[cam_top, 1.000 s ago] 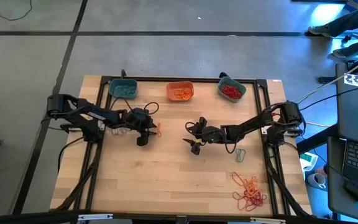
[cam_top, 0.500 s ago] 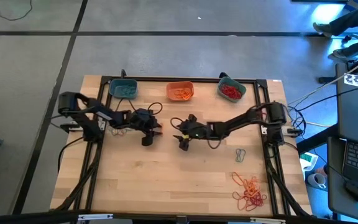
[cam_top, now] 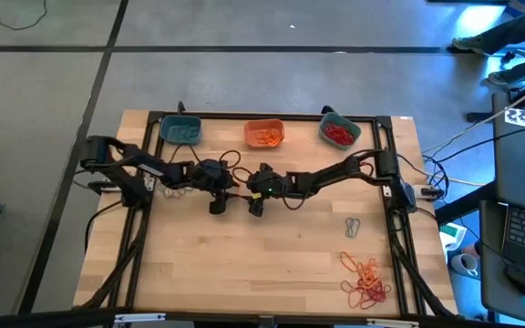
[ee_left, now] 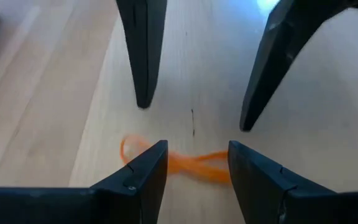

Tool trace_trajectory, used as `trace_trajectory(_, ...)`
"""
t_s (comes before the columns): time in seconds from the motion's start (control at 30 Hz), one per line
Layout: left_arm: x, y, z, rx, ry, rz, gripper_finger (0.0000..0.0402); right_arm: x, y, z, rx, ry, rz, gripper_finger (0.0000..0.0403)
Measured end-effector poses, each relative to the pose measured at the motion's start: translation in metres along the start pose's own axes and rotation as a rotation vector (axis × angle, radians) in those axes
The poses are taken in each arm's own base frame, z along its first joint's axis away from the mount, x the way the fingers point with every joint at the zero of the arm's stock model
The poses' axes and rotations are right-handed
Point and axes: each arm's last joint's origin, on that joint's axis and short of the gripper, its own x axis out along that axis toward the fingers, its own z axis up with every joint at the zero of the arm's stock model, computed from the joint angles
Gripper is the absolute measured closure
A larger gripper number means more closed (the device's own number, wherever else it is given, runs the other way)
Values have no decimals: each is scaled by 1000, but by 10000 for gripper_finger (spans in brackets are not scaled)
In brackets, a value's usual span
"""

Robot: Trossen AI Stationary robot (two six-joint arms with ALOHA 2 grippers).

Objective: Sort rubber bands into baskets
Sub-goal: Put the orange rubber band into the orange bin

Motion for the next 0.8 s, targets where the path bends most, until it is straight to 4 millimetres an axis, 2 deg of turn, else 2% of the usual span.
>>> trace_trajectory(0.2, -24, 0, 8, -13, 38, 33, 235, 0, 0, 7, 9, -67, 6, 139)
trace_trajectory(0.37, -38, -1, 2, -43, 137, 67, 235, 14, 2, 0, 17, -98, 5, 139)
trace_trajectory(0.67, -40, -2, -11, -72, 207, 101, 235, 37, 2, -2, 9, -16, -65, 142)
trace_trajectory(0.8, -40, -2, -13, -72, 212, 107, 235, 38, 0, -4, 4, 29, -56, 180)
